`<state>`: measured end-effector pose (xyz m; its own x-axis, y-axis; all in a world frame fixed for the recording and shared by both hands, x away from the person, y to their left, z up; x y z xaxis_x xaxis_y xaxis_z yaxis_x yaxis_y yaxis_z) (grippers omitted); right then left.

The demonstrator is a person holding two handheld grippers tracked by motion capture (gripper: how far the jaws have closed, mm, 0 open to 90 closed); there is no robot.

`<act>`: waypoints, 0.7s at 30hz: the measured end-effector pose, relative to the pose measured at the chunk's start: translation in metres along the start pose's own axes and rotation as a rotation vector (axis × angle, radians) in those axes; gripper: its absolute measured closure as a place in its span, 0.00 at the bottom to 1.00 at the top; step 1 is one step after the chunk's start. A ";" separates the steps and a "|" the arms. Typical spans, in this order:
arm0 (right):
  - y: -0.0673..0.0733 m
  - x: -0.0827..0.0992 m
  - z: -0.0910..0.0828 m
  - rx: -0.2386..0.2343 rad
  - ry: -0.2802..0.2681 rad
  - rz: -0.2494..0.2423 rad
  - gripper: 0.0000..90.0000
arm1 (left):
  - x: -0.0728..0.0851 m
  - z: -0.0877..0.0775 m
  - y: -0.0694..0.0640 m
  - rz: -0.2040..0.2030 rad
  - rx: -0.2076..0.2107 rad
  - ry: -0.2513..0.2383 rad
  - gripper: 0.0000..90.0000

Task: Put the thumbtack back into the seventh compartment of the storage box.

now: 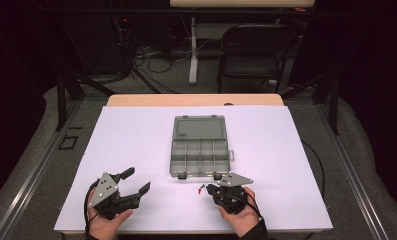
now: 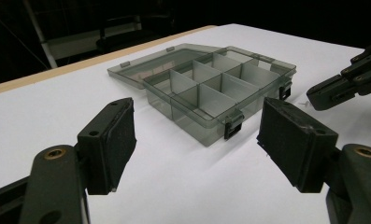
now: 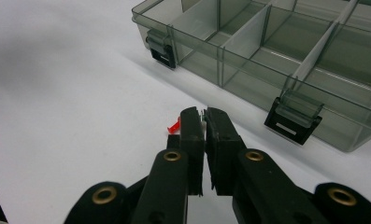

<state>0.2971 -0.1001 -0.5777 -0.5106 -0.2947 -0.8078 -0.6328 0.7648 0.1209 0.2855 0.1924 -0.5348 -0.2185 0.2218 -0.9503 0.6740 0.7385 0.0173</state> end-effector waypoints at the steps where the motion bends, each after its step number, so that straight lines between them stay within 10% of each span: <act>1: 0.000 0.000 0.000 0.000 0.000 0.000 0.95 | 0.000 0.000 0.000 -0.001 -0.001 0.000 0.30; 21: -0.005 -0.010 -0.016 0.008 -0.052 0.004 0.95 | 0.000 0.000 0.001 -0.006 -0.005 0.001 0.30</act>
<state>0.2964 -0.1104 -0.5608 -0.4816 -0.2619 -0.8363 -0.6259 0.7707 0.1191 0.2863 0.1929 -0.5352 -0.2229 0.2181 -0.9501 0.6696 0.7426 0.0134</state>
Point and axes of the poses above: each handheld gripper's, and its own axes: z roughly forward along the jaws, x roughly out of its underside, y roughly to its left, the point moved 5 cm from there along z, roughly forward along the jaws
